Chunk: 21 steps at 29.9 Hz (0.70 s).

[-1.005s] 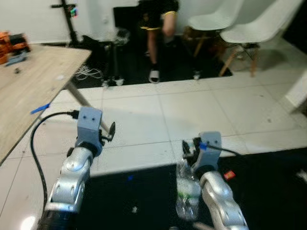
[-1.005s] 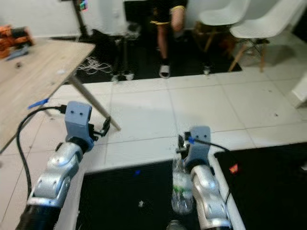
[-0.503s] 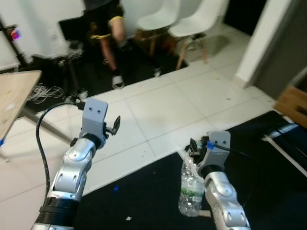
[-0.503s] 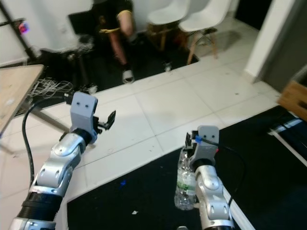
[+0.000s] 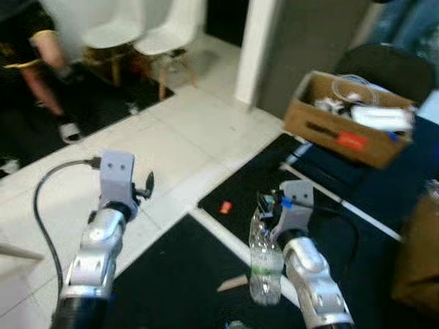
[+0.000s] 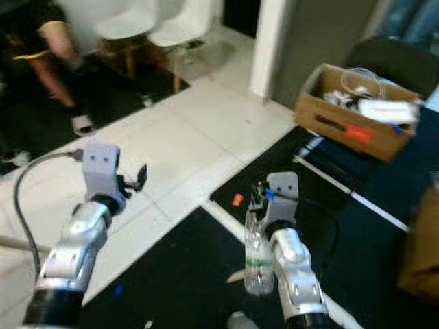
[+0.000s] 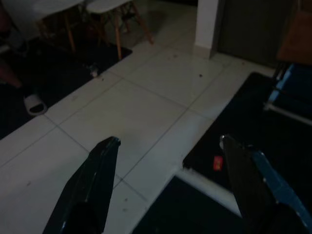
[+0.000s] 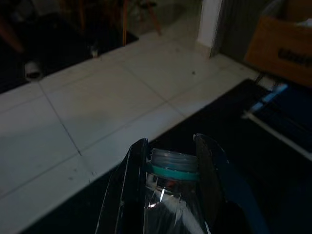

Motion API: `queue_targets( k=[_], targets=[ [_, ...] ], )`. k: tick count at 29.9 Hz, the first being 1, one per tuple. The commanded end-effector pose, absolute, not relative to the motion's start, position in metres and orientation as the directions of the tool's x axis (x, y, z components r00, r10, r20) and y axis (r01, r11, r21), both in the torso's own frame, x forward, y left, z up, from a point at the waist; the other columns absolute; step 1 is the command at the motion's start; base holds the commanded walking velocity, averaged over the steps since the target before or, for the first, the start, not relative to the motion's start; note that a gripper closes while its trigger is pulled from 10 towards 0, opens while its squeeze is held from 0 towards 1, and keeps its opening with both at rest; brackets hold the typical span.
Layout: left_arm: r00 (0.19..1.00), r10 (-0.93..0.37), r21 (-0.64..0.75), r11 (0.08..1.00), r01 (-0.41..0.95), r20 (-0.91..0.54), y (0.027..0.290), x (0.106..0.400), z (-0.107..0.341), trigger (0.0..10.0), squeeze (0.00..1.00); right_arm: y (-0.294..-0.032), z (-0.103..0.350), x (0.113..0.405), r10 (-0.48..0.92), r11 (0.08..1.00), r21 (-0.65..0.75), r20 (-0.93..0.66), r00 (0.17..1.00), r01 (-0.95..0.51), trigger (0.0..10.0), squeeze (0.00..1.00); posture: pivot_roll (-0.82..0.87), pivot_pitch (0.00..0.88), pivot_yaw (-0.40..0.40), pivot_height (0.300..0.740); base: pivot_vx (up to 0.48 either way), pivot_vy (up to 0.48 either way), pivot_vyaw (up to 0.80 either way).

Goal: Picking trash to rubbish bin

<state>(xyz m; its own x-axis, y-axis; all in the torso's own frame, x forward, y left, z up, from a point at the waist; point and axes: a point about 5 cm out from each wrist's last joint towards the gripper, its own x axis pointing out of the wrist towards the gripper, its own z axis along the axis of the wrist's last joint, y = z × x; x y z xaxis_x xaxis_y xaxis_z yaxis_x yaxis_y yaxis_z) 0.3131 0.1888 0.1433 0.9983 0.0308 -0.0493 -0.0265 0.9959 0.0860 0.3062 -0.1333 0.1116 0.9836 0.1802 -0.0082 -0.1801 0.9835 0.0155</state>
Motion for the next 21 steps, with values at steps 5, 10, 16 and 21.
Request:
queue_targets(
  k=[5,10,16,21],
  targets=[
    [0.999,0.029,0.073,0.997,-0.026,-0.042,0.189,0.309,0.145,10.0,0.00,-0.135,0.107,0.308,0.185,0.983,0.015,-0.033,0.982,-0.184,10.0,0.00,0.01,0.135,-0.045,0.740,0.000,0.000,-0.80],
    [0.999,0.009,0.064,0.998,-0.007,-0.041,0.189,0.311,0.148,10.0,0.00,-0.131,0.105,0.309,0.189,0.982,0.025,-0.031,0.981,-0.189,10.0,0.00,0.02,0.132,-0.019,0.740,0.000,0.000,-0.80],
    [0.995,0.015,0.045,0.999,-0.010,-0.102,0.188,0.316,0.146,10.0,0.00,-0.136,0.100,0.305,0.151,0.988,0.037,-0.044,0.988,-0.149,10.0,0.00,0.01,0.119,0.002,0.740,0.000,0.000,-0.80],
    [0.996,-0.004,0.052,0.999,0.009,-0.090,0.184,0.318,0.148,10.0,0.00,-0.144,0.094,0.301,0.115,0.992,0.052,-0.059,0.992,-0.112,10.0,0.00,0.02,0.101,0.014,0.740,0.000,0.000,-0.80]
  ],
)
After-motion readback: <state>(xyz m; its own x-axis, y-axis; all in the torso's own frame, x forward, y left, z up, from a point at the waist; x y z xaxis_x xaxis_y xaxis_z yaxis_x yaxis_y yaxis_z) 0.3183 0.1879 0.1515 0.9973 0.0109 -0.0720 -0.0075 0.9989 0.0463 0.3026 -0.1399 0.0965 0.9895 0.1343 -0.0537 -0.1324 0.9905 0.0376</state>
